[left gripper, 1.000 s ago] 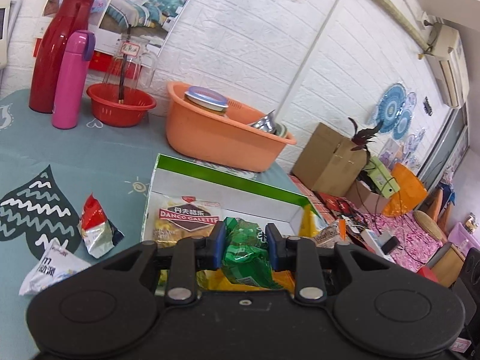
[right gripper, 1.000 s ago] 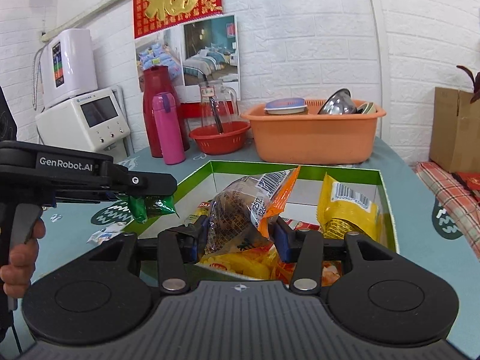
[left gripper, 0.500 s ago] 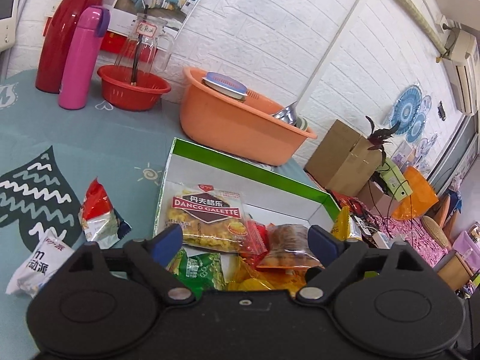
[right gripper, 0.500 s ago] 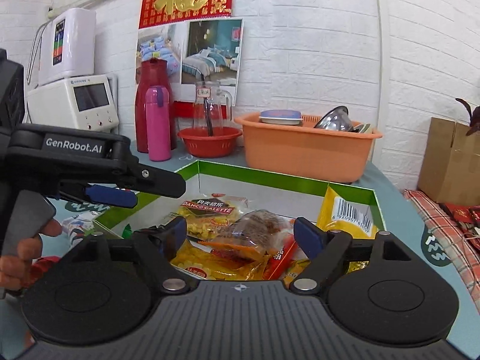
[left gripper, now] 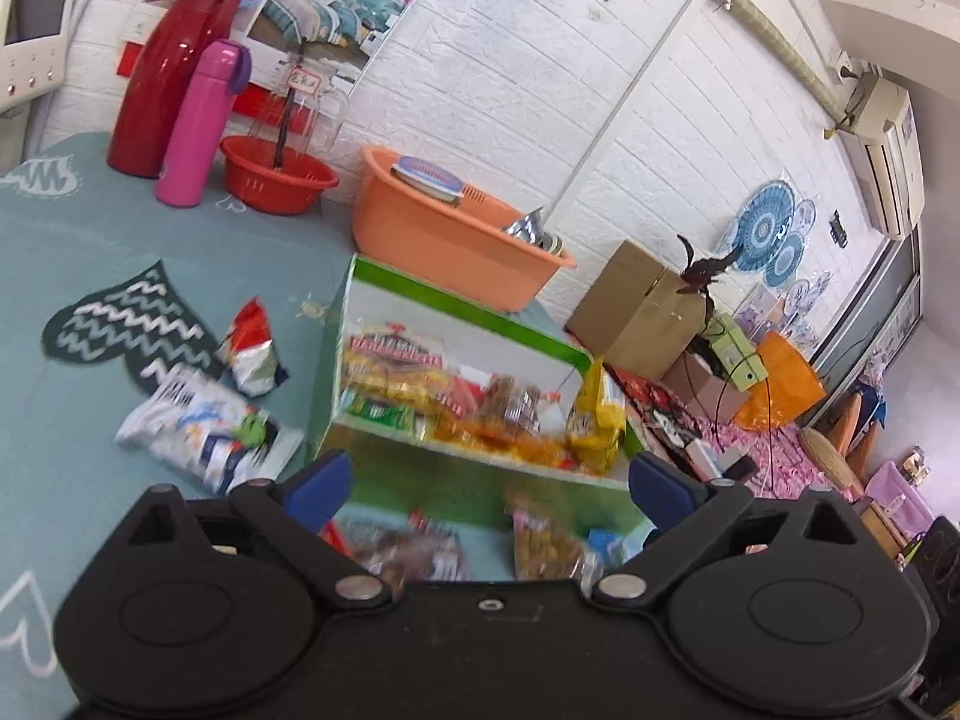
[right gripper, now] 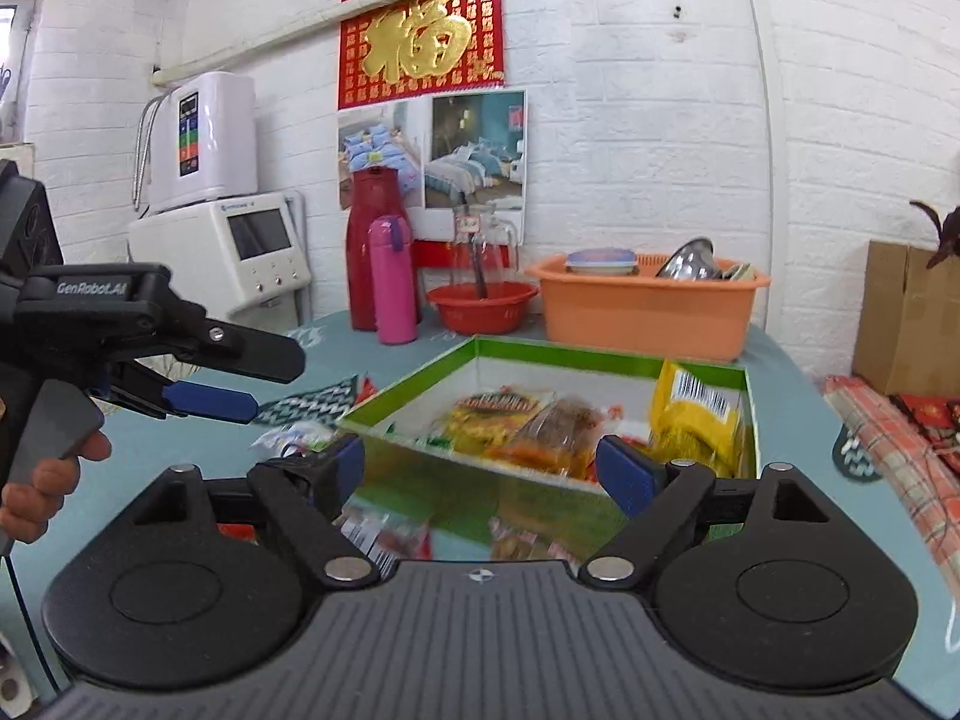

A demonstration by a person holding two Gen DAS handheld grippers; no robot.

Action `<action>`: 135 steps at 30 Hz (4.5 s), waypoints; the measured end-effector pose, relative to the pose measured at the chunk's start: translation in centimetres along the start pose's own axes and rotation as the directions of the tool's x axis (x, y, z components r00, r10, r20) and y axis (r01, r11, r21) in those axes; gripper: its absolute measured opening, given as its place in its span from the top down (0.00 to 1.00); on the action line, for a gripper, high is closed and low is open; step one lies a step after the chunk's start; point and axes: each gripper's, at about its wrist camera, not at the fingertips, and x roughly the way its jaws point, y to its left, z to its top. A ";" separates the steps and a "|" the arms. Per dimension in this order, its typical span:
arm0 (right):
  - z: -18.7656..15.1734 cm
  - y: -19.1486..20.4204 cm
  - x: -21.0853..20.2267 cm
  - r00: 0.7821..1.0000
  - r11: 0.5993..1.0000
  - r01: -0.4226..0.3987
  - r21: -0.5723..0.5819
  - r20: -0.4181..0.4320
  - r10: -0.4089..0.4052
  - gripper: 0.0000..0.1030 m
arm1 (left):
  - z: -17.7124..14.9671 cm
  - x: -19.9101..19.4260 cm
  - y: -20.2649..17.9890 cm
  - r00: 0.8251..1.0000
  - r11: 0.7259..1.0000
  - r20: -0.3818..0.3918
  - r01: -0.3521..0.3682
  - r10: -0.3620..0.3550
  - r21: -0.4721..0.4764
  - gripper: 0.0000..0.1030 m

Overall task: Organize snacks
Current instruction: 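Move both tools back over the snack pile, then grasp the pink-edged clear seed bag with the left tool, then carry the seed bag into the green box and open the left tool, then move the left tool back over the snack pile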

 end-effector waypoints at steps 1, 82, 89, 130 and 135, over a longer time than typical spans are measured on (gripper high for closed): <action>-0.5 0.2 -0.2 1.000 1.000 -0.005 0.005 -0.012 0.005 0.00 | -0.7 -0.4 0.2 1.000 1.000 -0.009 -0.008 0.008 0.001 0.00; 2.4 -5.1 11.1 0.994 0.994 0.104 -0.016 0.027 -0.104 0.29 | 6.3 16.7 -3.9 0.990 0.974 -0.079 0.132 -0.119 0.184 0.13; 1.0 -5.2 10.8 0.995 0.994 0.102 -0.033 0.023 -0.101 0.00 | 5.4 16.4 -2.1 0.998 0.985 -0.057 0.050 -0.041 0.165 0.00; -4.0 1.0 2.4 0.979 0.993 -0.078 0.086 -0.182 0.093 0.00 | -2.8 6.5 0.8 0.982 0.974 -0.126 -0.115 0.141 0.196 0.27; -4.1 1.4 4.1 0.969 0.995 -0.095 0.037 -0.225 0.101 0.00 | -3.1 5.9 0.9 0.978 0.969 -0.149 -0.113 0.148 0.222 0.27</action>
